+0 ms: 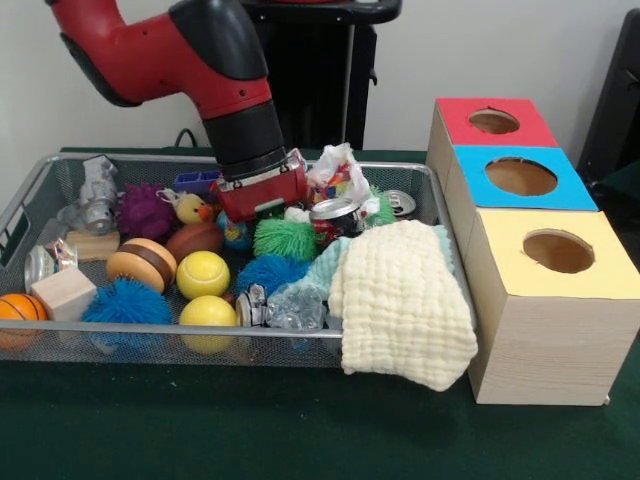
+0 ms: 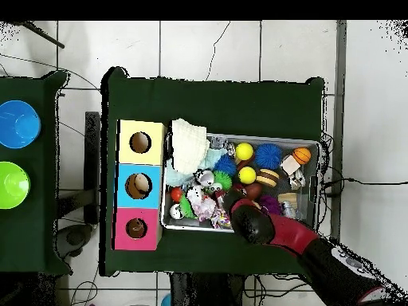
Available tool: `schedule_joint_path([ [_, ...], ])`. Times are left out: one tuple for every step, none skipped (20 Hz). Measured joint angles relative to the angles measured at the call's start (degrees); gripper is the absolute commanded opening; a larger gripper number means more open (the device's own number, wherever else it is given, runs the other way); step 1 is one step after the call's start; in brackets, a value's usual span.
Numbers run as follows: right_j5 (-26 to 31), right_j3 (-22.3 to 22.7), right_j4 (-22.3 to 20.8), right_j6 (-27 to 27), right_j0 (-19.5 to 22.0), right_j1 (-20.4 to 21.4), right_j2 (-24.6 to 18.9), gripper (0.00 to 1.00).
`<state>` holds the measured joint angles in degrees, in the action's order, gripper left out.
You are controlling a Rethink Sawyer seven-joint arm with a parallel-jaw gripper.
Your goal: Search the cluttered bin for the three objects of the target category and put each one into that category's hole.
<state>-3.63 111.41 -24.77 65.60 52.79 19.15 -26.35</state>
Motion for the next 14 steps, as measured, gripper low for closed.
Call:
schedule_joint_path([
  [-0.95, 0.36, 0.16, 0.08, 0.04, -0.10, 0.20, 1.00],
  [-1.91, 0.72, 0.33, 0.16, 0.09, -0.20, 0.40, 1.00],
  [-2.65, 1.01, 0.84, 0.20, -0.24, -0.22, 1.02, 1.00],
  [-3.40, 1.30, 1.35, 0.24, -0.56, -0.25, 1.64, 1.00],
  [-3.29, 1.35, 2.41, 0.24, -1.58, 0.09, 2.70, 1.00],
  [-2.92, 1.35, 3.17, 0.24, -2.46, 0.58, 3.46, 1.00],
  [-2.35, 1.35, 3.79, 0.24, -3.30, 1.17, 4.10, 1.00],
  [-1.78, 1.34, 4.41, 0.25, -4.14, 1.76, 4.74, 1.00],
  [-0.62, 1.35, 5.05, 0.24, -5.56, 2.84, 5.79, 1.00],
  [1.25, 1.30, 5.49, 0.25, -7.44, 4.27, 7.27, 1.00],
  [2.17, 1.16, 5.53, 0.24, -8.37, 4.88, 8.03, 1.00],
  [3.08, 1.03, 5.57, 0.24, -9.31, 5.49, 8.79, 1.00],
  [4.02, 0.59, 5.57, 0.24, -10.50, 6.04, 9.79, 1.00],
  [4.96, 0.16, 5.57, 0.25, -11.70, 6.59, 10.79, 1.00],
])
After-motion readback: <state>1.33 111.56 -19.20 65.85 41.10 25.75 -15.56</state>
